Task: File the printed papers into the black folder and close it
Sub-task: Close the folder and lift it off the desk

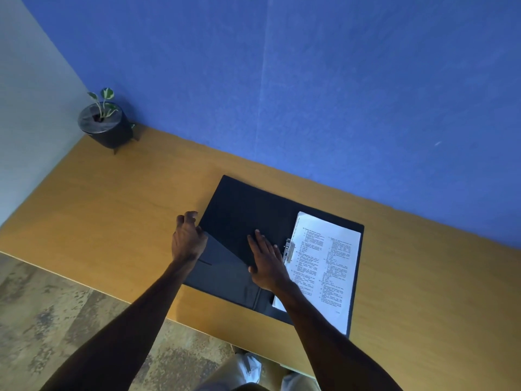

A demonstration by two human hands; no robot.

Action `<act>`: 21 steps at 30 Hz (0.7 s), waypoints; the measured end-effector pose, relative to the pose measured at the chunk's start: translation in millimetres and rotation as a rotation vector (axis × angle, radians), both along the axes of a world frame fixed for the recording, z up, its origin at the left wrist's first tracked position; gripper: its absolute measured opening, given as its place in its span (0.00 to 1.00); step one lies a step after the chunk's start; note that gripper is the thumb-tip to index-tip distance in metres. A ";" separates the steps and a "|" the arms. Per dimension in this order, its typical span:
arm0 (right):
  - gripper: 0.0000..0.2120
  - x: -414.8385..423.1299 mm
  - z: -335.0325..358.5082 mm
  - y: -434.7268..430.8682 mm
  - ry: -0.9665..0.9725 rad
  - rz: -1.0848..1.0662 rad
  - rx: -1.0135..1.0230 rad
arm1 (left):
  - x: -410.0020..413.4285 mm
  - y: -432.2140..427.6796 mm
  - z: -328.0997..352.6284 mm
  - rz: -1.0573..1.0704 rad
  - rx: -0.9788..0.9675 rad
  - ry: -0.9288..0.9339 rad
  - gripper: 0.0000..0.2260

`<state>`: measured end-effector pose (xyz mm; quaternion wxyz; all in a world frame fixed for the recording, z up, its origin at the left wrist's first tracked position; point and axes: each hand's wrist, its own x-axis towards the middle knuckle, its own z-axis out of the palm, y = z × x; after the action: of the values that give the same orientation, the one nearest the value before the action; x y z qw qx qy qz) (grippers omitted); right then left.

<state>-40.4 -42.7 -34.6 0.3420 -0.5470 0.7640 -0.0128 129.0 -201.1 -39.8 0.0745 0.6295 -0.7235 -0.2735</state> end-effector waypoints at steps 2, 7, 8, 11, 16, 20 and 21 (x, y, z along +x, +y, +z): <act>0.43 1.7 4.8 5.1 -0.006 -0.004 -0.008 | 0.4 0.2 4.2 0.022 0.011 0.008 0.20; 0.44 4.7 21.4 17.3 -0.070 -0.047 -0.033 | 2.6 6.0 25.0 -0.016 0.003 0.083 0.17; 0.44 4.3 23.7 17.9 -0.112 -0.068 -0.033 | 1.9 5.1 30.3 -0.033 -0.002 0.096 0.17; 0.44 1.9 36.8 25.8 -0.224 -0.087 -0.065 | 0.3 13.1 52.1 -0.050 0.003 0.166 0.15; 0.37 4.1 59.7 42.0 -0.469 -0.323 -0.237 | -13.4 48.3 88.2 -0.203 -0.080 0.318 0.08; 0.26 -1.6 77.1 61.6 -0.622 -0.539 -0.398 | -36.0 87.8 110.6 -0.347 -0.073 0.475 0.16; 0.24 -5.8 81.7 67.7 -0.627 -0.581 -0.438 | -42.8 97.7 112.9 -0.372 -0.055 0.492 0.17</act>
<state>-46.2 25.1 47.2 0.4151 -0.3398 0.7245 -0.4328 86.2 -103.4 73.1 0.2131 0.3989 -0.7936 -0.4070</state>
